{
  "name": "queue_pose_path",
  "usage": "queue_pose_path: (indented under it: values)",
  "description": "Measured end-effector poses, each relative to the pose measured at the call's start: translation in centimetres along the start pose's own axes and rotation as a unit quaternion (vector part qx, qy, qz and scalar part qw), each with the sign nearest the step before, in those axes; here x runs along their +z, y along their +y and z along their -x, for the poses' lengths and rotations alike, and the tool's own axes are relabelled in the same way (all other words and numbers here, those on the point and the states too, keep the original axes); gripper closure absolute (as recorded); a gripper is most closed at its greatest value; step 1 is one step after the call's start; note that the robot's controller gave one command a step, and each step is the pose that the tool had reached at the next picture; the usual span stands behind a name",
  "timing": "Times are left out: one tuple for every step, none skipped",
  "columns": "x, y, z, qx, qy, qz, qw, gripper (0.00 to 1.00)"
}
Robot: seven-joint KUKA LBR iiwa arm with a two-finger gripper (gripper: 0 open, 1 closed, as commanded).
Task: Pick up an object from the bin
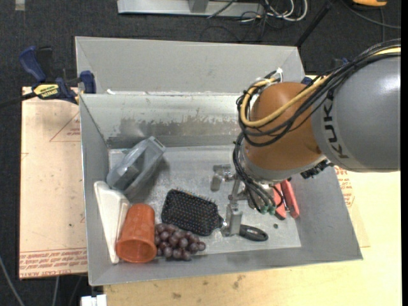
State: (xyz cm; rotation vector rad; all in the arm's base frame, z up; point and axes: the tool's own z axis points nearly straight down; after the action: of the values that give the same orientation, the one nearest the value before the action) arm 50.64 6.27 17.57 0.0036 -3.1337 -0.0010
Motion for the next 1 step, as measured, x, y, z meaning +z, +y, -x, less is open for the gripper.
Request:
queue_pose_path:
  values:
    - [-0.42,-0.03,0.17,0.001,-0.0039,0.000,1.0000,0.00]
